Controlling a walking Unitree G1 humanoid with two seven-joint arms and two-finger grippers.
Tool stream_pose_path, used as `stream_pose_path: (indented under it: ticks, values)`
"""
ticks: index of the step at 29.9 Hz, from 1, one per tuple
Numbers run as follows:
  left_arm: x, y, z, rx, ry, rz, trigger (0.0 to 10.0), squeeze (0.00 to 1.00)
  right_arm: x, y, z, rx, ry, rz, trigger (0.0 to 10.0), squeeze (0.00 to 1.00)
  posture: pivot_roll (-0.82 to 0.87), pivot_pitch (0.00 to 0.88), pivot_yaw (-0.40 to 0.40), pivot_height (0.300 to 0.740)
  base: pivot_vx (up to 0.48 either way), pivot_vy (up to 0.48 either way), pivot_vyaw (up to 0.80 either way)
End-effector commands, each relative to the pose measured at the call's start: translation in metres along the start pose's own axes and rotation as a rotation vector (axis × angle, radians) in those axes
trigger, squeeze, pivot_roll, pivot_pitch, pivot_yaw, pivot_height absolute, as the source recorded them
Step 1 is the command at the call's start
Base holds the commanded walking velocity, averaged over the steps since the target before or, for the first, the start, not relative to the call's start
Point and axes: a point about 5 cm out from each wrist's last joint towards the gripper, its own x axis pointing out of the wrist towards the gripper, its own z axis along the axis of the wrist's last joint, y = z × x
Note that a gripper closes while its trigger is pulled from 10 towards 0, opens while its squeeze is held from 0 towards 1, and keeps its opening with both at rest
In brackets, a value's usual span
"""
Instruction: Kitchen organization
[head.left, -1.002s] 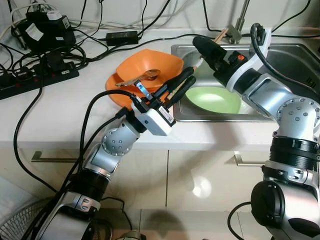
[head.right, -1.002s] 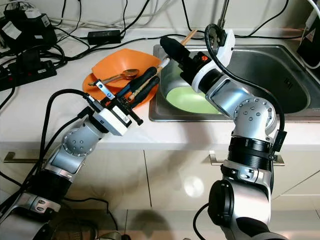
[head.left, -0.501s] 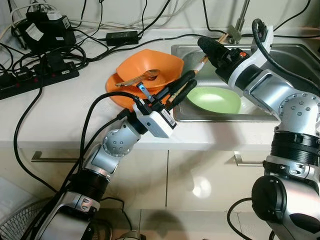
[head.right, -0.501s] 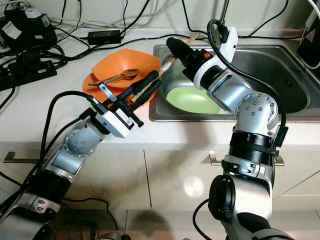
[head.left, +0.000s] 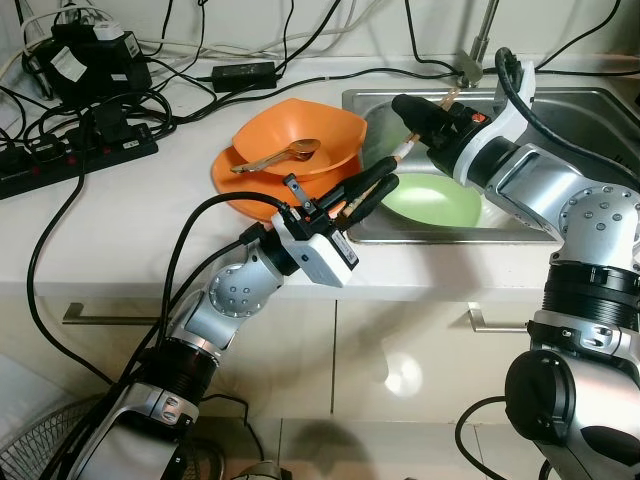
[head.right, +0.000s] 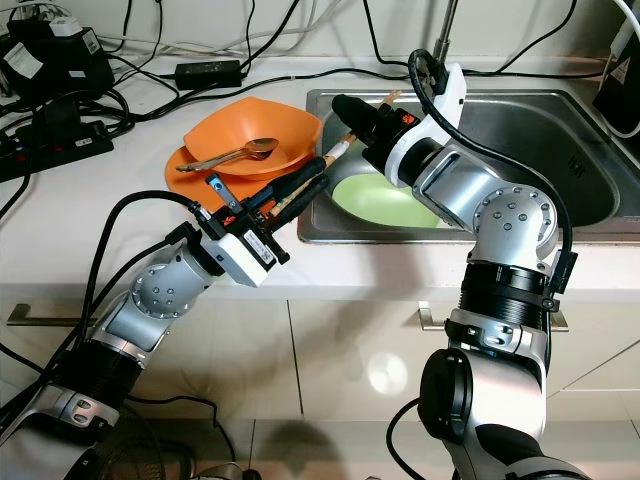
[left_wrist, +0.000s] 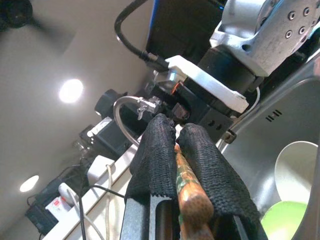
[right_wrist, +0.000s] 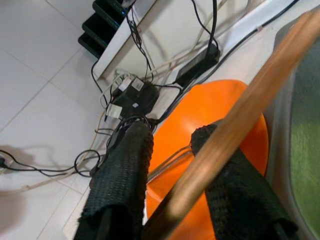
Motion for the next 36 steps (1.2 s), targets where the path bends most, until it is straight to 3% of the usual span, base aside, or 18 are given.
stream_pose_path:
  ticks: [1,7,10,15,16,17,18,19,36]
  values:
    - [0.006,0.009,0.006,0.044,-0.056,0.035,0.4,0.0,-0.002,-0.008,-0.007,0.005,0.042,-0.045,0.0,0.0,-0.03,0.042,0.019,0.74,0.0,0.0,0.0]
    - [0.007,0.014,0.005,0.074,-0.052,0.054,1.0,0.0,-0.004,-0.011,-0.006,0.004,0.045,-0.058,0.0,0.0,-0.03,0.045,0.016,0.74,0.0,0.0,0.0]
    - [0.005,0.019,0.002,0.1,-0.032,0.071,3.3,0.0,-0.005,-0.011,-0.004,0.003,0.036,-0.066,0.0,0.0,-0.03,0.046,0.015,0.74,0.0,0.0,0.0]
    - [0.003,0.024,-0.004,0.128,0.006,0.094,4.9,0.0,-0.006,-0.013,-0.001,0.001,0.025,-0.073,0.0,0.0,-0.03,0.046,0.015,0.74,0.0,0.0,0.0]
    - [0.003,0.024,-0.005,0.133,0.013,0.1,6.8,0.0,-0.006,-0.013,-0.001,0.001,0.023,-0.074,0.0,0.0,-0.03,0.046,0.015,0.74,0.0,0.0,0.0]
    - [0.003,0.025,-0.005,0.137,0.017,0.103,7.5,0.0,-0.006,-0.013,0.0,0.001,0.021,-0.074,0.0,0.0,-0.03,0.046,0.015,0.74,0.0,0.0,0.0]
    - [0.003,0.025,-0.006,0.138,0.019,0.107,8.9,0.0,-0.006,-0.013,0.0,0.001,0.021,-0.074,0.0,0.0,-0.03,0.044,0.015,0.74,0.0,0.0,0.0]
    - [0.003,0.026,-0.006,0.138,0.021,0.111,10.0,1.0,-0.006,-0.013,0.0,0.002,0.02,-0.075,0.0,0.0,-0.03,0.044,0.015,0.74,0.0,0.0,0.0]
    - [0.006,0.027,-0.007,0.078,0.031,0.15,10.0,1.0,-0.008,-0.016,0.011,-0.022,-0.036,-0.105,0.0,0.0,-0.03,0.038,0.016,0.74,0.0,0.0,0.0]
